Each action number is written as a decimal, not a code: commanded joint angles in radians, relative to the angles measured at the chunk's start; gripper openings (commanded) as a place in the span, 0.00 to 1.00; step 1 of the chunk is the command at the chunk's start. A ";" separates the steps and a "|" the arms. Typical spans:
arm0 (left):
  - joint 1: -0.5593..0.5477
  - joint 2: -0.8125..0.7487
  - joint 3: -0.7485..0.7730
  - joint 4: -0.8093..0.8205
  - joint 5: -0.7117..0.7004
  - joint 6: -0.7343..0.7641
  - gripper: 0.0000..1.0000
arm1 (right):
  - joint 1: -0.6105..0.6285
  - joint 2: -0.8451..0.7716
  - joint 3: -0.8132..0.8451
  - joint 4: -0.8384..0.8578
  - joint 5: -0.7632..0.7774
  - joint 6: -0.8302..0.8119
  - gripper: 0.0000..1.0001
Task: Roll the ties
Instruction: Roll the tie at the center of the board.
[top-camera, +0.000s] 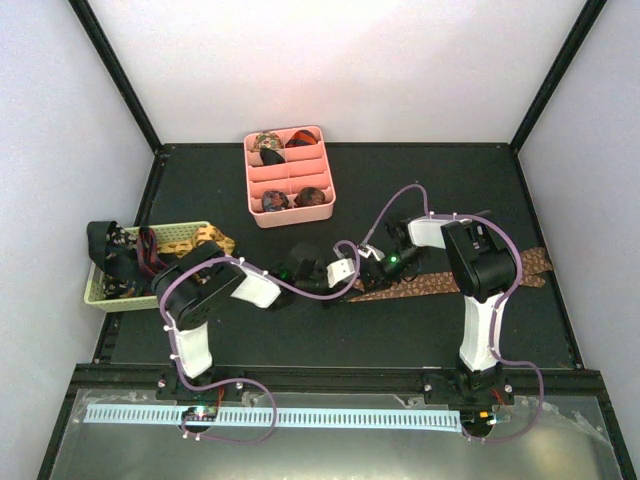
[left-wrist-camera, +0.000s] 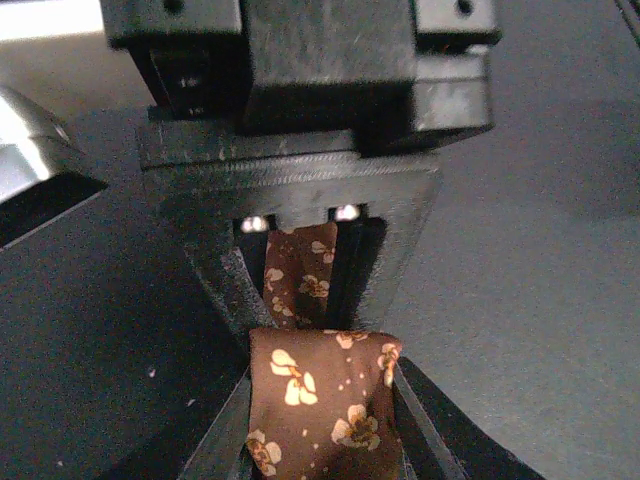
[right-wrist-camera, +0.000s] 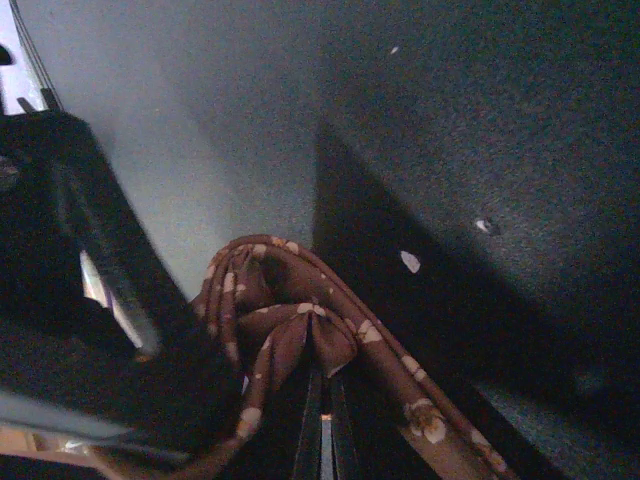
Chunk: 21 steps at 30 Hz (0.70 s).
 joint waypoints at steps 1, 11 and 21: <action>-0.008 0.061 0.050 -0.019 0.011 0.028 0.34 | -0.002 0.021 -0.023 0.039 0.077 0.005 0.02; 0.004 0.058 0.011 -0.214 -0.044 0.143 0.29 | -0.025 -0.016 0.000 -0.001 0.068 -0.013 0.03; 0.004 0.066 0.047 -0.359 -0.095 0.196 0.28 | -0.088 -0.071 0.049 -0.163 -0.011 -0.113 0.26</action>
